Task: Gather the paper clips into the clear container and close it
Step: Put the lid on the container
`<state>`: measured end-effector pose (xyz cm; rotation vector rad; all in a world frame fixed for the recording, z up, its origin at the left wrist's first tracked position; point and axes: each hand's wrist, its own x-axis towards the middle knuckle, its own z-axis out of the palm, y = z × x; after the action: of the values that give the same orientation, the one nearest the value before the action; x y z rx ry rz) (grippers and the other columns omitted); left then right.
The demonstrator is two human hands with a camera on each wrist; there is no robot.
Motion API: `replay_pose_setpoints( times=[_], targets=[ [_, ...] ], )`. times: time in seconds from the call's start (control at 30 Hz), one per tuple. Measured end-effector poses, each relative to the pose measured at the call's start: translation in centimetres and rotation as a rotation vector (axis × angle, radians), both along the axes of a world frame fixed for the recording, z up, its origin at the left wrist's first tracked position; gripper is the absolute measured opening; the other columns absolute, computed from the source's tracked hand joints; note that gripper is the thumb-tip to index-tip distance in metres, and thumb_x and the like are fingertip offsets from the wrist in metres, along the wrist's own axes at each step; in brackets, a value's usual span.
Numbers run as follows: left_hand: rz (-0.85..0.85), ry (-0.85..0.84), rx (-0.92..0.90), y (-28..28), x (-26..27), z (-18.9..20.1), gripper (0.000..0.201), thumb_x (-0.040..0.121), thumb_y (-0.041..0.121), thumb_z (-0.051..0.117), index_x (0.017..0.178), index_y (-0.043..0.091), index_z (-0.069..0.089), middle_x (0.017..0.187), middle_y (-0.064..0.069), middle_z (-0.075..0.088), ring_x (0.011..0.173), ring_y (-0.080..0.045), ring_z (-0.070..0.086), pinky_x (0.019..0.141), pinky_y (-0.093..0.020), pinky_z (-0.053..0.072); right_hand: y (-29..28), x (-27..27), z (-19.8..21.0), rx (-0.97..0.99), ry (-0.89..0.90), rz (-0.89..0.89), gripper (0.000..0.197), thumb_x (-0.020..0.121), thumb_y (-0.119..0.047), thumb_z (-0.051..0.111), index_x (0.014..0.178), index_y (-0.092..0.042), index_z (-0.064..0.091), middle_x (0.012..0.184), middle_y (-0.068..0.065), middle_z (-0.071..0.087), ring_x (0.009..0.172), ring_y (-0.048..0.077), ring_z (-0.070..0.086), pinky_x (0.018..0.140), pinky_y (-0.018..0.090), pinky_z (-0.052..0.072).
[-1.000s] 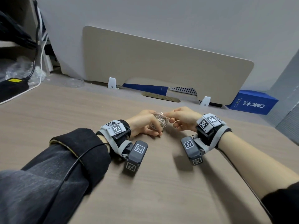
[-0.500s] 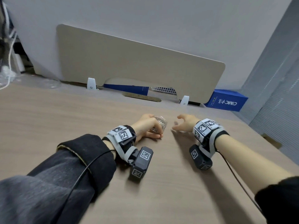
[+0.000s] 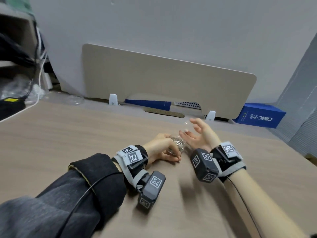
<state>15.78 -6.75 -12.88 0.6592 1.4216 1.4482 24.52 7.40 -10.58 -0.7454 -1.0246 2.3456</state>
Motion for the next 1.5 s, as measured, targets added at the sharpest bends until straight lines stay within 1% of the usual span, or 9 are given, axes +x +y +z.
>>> replay_pose_setpoints(
  times=[0.13, 0.23, 0.4, 0.6, 0.73, 0.87, 1.1, 1.3, 1.5],
  targets=[
    [0.04, -0.015, 0.003, -1.1, -1.9, -0.4, 0.069, 0.069, -0.018, 0.063, 0.134, 0.0, 0.047, 0.093, -0.027, 0.067, 0.077, -0.035, 0.073, 0.051, -0.026, 0.058, -1.3, -1.3, -1.5, 0.166, -0.014, 0.034, 0.039, 0.083, -0.012, 0.07, 0.113, -0.008, 0.046, 0.115, 0.021, 0.055, 0.105, 0.036, 0.065, 0.09, 0.042, 0.055],
    [0.06, 0.002, 0.016, -1.4, -2.3, -0.4, 0.052, 0.072, -0.016, 0.063, 0.122, -0.001, 0.06, 0.088, -0.021, 0.068, 0.075, -0.031, 0.073, 0.055, -0.024, 0.06, -2.1, -1.7, -2.6, 0.203, 0.04, 0.081, 0.039, 0.082, -0.011, 0.07, 0.116, -0.006, 0.051, 0.107, 0.017, 0.058, 0.102, 0.031, 0.064, 0.096, 0.042, 0.052],
    [0.07, -0.015, 0.058, -1.2, -2.4, -0.6, 0.039, 0.077, -0.009, 0.067, 0.116, -0.002, 0.066, 0.092, -0.017, 0.071, 0.078, -0.026, 0.072, 0.061, -0.023, 0.061, -2.8, -1.7, -3.7, 0.314, 0.082, 0.114, 0.031, 0.083, -0.005, 0.07, 0.11, -0.006, 0.055, 0.104, 0.017, 0.071, 0.088, 0.025, 0.07, 0.086, 0.037, 0.054],
    [0.091, 0.036, 0.125, -1.0, -2.5, -1.0, 0.035, 0.079, 0.006, 0.075, 0.113, 0.003, 0.071, 0.097, -0.01, 0.073, 0.082, -0.016, 0.07, 0.067, -0.024, 0.058, -3.6, -1.7, -3.3, 0.464, 0.039, 0.128, 0.028, 0.081, -0.004, 0.073, 0.105, -0.007, 0.059, 0.106, 0.019, 0.069, 0.081, 0.017, 0.072, 0.068, 0.026, 0.057],
    [0.12, 0.089, 0.14, -0.9, -2.7, -1.2, 0.031, 0.079, 0.005, 0.075, 0.109, 0.004, 0.071, 0.092, -0.007, 0.075, 0.073, -0.011, 0.07, 0.067, -0.025, 0.057, -3.7, -1.8, -3.2, 0.544, 0.017, 0.139, 0.024, 0.08, -0.005, 0.074, 0.1, -0.009, 0.062, 0.099, 0.014, 0.069, 0.073, 0.013, 0.071, 0.067, 0.024, 0.056],
    [0.132, 0.149, 0.17, -0.9, -2.6, -1.2, 0.034, 0.077, 0.007, 0.077, 0.111, 0.005, 0.071, 0.088, -0.004, 0.075, 0.065, -0.009, 0.068, 0.067, -0.026, 0.056, -3.5, -1.6, -3.0, 0.619, 0.012, 0.159, 0.02, 0.081, -0.01, 0.074, 0.097, -0.013, 0.064, 0.093, 0.008, 0.07, 0.072, 0.01, 0.069, 0.074, 0.028, 0.056],
    [0.064, 0.12, 0.242, -1.1, -1.9, -0.6, 0.025, 0.082, 0.016, 0.074, 0.106, 0.008, 0.072, 0.091, -0.008, 0.073, 0.062, -0.01, 0.064, 0.057, -0.022, 0.051, -2.0, 0.1, -2.2, 0.571, 0.064, 0.289, 0.014, 0.081, -0.015, 0.071, 0.094, -0.018, 0.069, 0.096, 0.004, 0.07, 0.09, 0.019, 0.064, 0.094, 0.04, 0.044],
    [0.049, 0.087, 0.238, -0.9, -1.7, -0.6, 0.036, 0.08, 0.025, 0.077, 0.111, 0.007, 0.07, 0.1, -0.012, 0.073, 0.065, -0.02, 0.065, 0.056, -0.021, 0.056, -1.4, 0.6, -1.6, 0.582, 0.028, 0.304, 0.019, 0.079, -0.021, 0.071, 0.097, -0.022, 0.068, 0.093, 0.0, 0.07, 0.082, 0.014, 0.063, 0.076, 0.029, 0.041],
    [0.183, 0.367, 0.117, -0.6, -2.2, -1.5, 0.044, 0.073, 0.019, 0.087, 0.111, 0.006, 0.067, 0.101, -0.017, 0.075, 0.066, -0.016, 0.072, 0.06, -0.026, 0.058, -3.0, -0.9, -2.9, 0.638, -0.102, 0.139, 0.031, 0.07, -0.015, 0.084, 0.096, -0.011, 0.067, 0.087, 0.004, 0.073, 0.079, 0.014, 0.07, 0.068, 0.027, 0.054]
  ],
)
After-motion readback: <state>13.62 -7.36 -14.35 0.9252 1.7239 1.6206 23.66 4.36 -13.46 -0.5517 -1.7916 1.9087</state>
